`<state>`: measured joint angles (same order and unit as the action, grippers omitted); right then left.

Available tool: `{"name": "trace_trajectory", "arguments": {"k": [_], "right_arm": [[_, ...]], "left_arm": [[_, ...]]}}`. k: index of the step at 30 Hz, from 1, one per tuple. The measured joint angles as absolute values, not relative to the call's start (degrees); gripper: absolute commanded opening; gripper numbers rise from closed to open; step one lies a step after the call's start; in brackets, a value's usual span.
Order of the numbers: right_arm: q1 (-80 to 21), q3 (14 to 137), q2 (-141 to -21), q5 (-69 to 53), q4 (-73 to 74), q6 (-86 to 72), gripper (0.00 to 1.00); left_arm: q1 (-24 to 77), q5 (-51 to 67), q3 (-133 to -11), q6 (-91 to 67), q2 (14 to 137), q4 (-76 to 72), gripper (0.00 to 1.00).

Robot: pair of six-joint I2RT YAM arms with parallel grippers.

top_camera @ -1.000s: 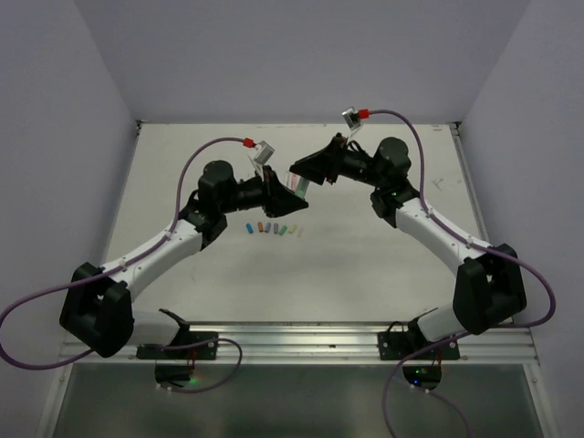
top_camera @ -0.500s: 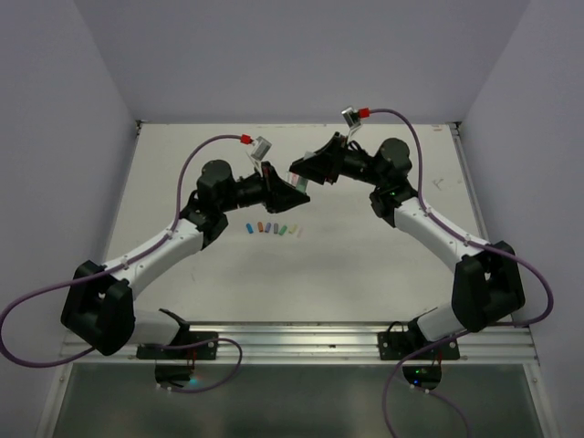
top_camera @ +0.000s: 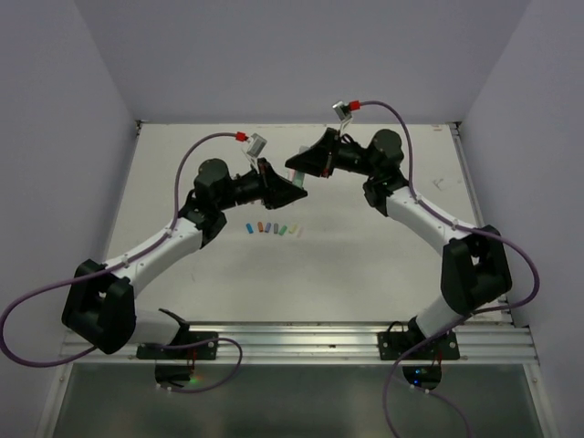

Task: Open the pen caps

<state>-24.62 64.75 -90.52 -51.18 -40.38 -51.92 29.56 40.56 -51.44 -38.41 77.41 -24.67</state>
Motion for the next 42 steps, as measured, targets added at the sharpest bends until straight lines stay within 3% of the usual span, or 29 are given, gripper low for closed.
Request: {"name": "trace_trajectory", "arguments": {"k": [19,28,35,42], "right_arm": [[-23.8,94.8,-106.1,-65.9,-40.8,-59.9,0.00],[-14.7,106.1,-105.4,-52.2,-46.9,-62.3,0.00],[-15.3,102.0,-103.0,-50.5,-47.9,-62.6,0.00],[-13.6,84.1,-97.6,-48.9,-42.7,-59.5,0.00]], "left_arm": [[28.7,30.2,-50.5,-39.9,75.4,-38.7,0.00],[33.2,39.5,-45.2,-38.5,80.4,-22.8,0.00],[33.2,39.6,-46.2,-37.1,80.5,-19.6,0.00],[34.0,33.9,-50.3,-35.8,84.0,-14.5,0.00]]}}
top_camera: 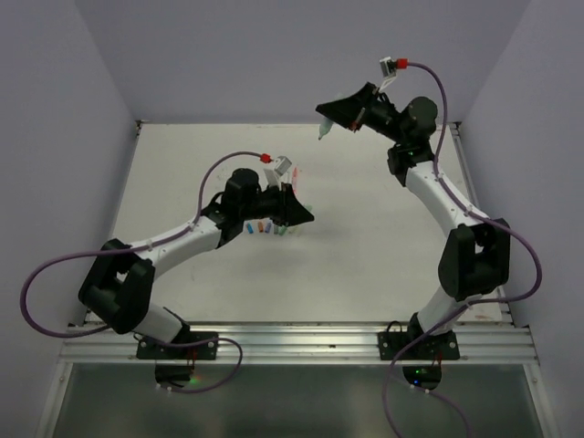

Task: Open the pen caps

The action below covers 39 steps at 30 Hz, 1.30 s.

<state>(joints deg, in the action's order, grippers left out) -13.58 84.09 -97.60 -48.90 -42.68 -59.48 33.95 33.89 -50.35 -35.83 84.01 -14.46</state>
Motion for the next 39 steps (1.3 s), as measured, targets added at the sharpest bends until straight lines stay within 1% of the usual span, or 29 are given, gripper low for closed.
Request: {"name": "trace_trajectory", "arguments": {"k": [5,10,12,17,20,27,29,33,39], "right_arm": [[-12.3,77.2,-93.4,-44.8,-26.2,-48.6,0.00],[-12.4,73.2,-88.3,-36.5,-9.9,-38.2,0.00],[-12.4,71.7,-86.5,-33.0,-5.4,-35.3,0.00],[-12.3,68.6,-84.1,-25.9,2.6,-30.9,0.00],[-12.3,67.2,-83.8,-23.4,5.3,-29.5,0.00],[-12.2,66.0,-83.8,-22.0,7.6,-28.8,0.00],[-12.2,65.9,-83.8,-22.0,7.7,-28.8,0.00],[-12.2,65.1,-83.8,-22.0,7.9,-28.9,0.00],[-12.2,64.0,-83.8,-22.2,8.0,-28.9,0.00]], "left_arm": [[36.6,27.5,-55.4,-34.7,90.3,-8.4,0.02],[39.3,21.1,-59.1,-34.7,96.8,-3.7,0.04],[40.2,18.6,-60.3,-34.6,99.0,-1.6,0.07],[41.6,12.4,-62.7,-33.8,103.2,1.8,0.10],[42.3,8.8,-63.5,-33.3,105.3,2.8,0.11],[43.8,2.8,-65.2,-32.4,109.1,5.1,0.21],[44.1,1.5,-65.2,-32.1,109.4,5.7,0.22],[44.4,0.0,-65.3,-31.9,109.6,5.5,0.30],[44.4,-1.6,-65.4,-31.9,109.7,5.3,0.36]]}}
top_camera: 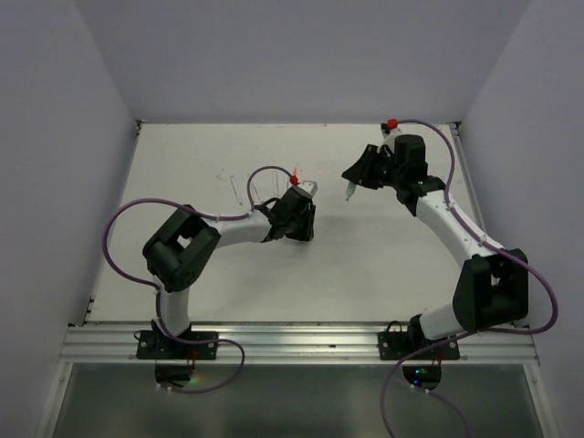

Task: Open the pen caps

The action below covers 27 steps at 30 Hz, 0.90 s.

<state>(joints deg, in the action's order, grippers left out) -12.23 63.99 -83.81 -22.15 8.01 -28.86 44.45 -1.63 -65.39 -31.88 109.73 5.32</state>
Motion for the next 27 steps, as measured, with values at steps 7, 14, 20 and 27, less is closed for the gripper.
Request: {"name": "trace_trajectory", "arguments": {"k": [7,14,20,27], "right_arm": [[-12.2,63.3,-83.8,-22.2,8.3,-28.9,0.00],[-12.2,63.3,-83.9,-22.2,8.3,-28.8,0.00],[-12.2,63.5,-85.1,-22.2,8.3,-28.9,0.00],[-12.2,66.0,-92.1,-22.9,7.8,-29.4,0.00]], "left_arm": [[44.4,-2.0,-65.5,-31.9,109.8,5.3,0.39],[44.5,-2.0,-65.8,-31.9,109.6,5.8,0.46],[44.5,-2.0,-65.8,-32.1,105.4,9.1,0.59],[44.5,-3.3,-68.4,-31.9,94.6,11.4,0.69]]}}
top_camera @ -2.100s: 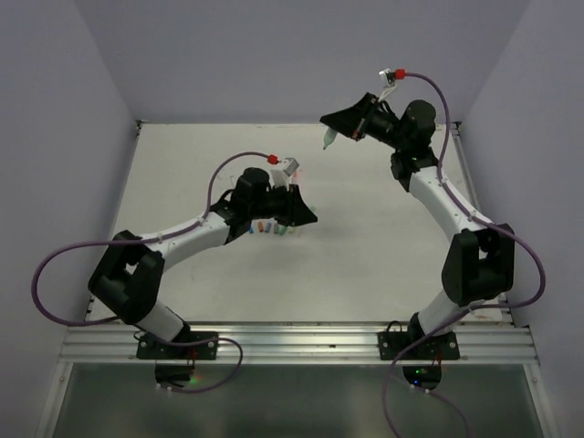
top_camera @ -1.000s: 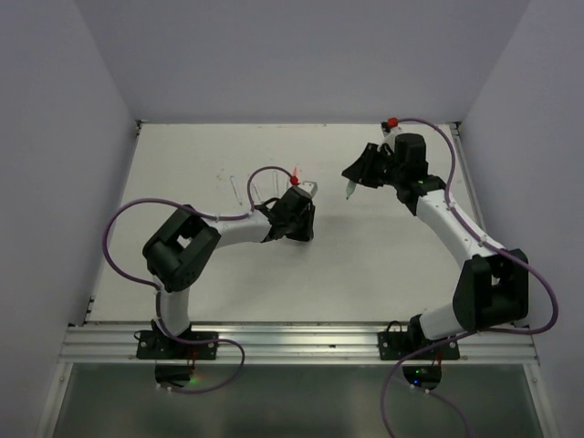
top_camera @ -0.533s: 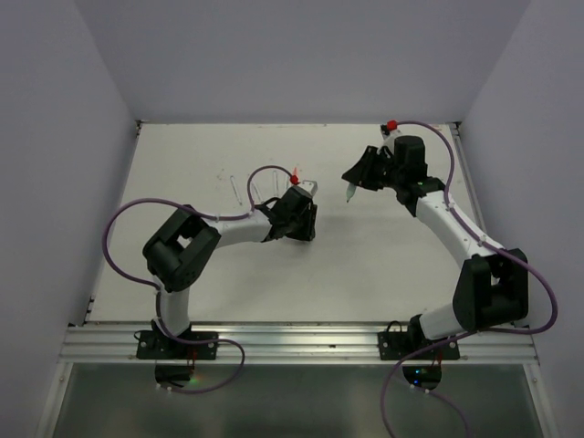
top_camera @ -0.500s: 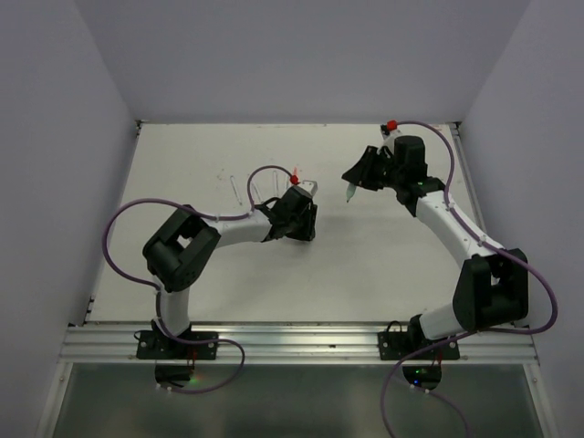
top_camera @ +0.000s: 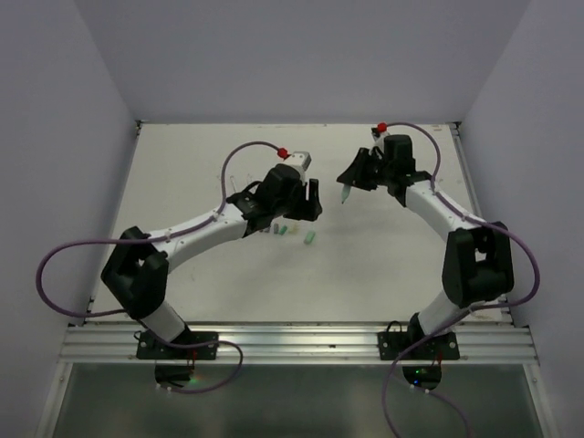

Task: Open the pen caps

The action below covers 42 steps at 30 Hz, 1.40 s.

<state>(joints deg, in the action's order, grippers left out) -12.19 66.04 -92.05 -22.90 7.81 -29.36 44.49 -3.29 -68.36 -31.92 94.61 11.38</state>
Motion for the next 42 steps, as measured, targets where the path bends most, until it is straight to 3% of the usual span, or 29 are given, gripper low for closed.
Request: {"name": "trace_trajectory", "arguments": {"k": [11,19,28,36,42], "right_arm": [[-13.0,76.9,-110.1,-26.3,3.8,-32.6,0.01],[-15.6,85.3,-121.7,-28.1,-0.3,-35.2,0.09],[-18.0,87.2,-130.8,-30.1,-8.8,-41.9,0.20],[-18.4,91.5,-134.7,-31.2,-9.7,-43.5,0.45],[-18.4,92.6,-134.7,-30.9,-9.0,-42.1,0.54]], "left_arm": [[37.0,-5.6,-66.9,-31.3,81.8,13.8,0.98],[25.3,-8.8,-58.7,-29.3,75.1,17.6,1.00],[21.6,-9.1,-53.9,-28.9,71.5,19.0,1.00],[20.6,-8.8,-53.7,-28.8,71.3,19.0,1.00],[20.1,-8.3,-53.7,-28.8,71.3,19.0,1.00]]}}
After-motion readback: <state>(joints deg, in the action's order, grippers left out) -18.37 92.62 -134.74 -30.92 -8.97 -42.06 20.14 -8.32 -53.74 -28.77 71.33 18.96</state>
